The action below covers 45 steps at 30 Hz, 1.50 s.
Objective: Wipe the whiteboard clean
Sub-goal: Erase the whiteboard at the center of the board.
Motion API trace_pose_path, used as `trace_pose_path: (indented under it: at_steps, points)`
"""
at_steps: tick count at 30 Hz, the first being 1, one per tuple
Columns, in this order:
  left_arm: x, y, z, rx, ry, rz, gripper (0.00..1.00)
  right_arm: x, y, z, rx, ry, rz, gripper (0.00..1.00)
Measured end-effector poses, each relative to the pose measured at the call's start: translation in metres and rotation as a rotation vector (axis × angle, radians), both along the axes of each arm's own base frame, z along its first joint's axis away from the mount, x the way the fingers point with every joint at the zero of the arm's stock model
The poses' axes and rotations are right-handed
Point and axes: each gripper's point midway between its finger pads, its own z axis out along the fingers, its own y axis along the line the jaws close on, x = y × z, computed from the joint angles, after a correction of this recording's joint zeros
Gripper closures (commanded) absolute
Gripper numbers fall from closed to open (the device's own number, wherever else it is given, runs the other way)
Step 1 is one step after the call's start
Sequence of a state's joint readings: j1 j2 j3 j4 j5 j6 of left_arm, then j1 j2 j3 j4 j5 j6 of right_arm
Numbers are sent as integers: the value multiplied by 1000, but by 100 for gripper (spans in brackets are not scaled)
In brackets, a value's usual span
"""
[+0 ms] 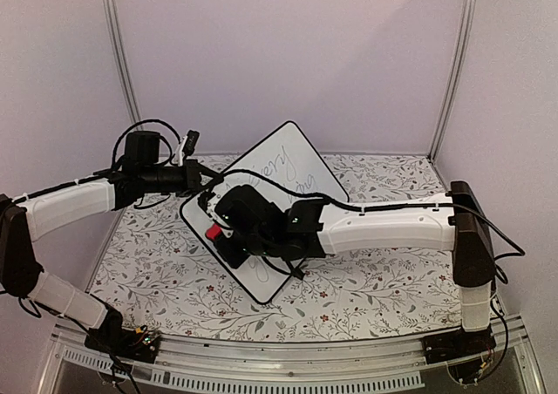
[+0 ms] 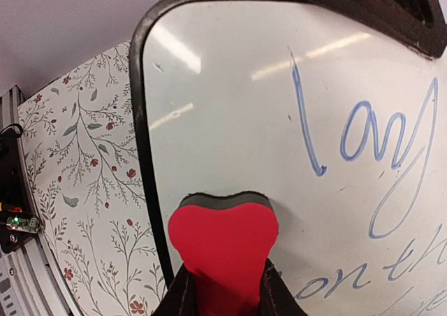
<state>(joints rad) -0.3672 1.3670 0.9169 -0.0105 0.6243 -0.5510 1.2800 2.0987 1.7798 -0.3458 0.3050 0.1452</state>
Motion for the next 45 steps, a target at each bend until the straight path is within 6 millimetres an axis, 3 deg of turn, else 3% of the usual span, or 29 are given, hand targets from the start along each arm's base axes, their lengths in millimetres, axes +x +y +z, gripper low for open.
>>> trace_pose_path:
  at_steps: [4,12,30,38,45]
  points:
    - [0,0,1,-3,-3,-3,100,-4,-13,-11,-23,23,-12,85]
    - [-1,-2,2,-9,-5,-12,100,-3,-12,-6,-30,26,-15,86]
    - [-1,-2,2,-8,-5,-11,100,46,13,42,92,-8,-59,86]
    - [0,-1,1,-5,-4,-6,100,48,14,41,96,2,-53,87]
    - [1,1,-1,4,3,7,100,43,5,25,101,27,-56,87]
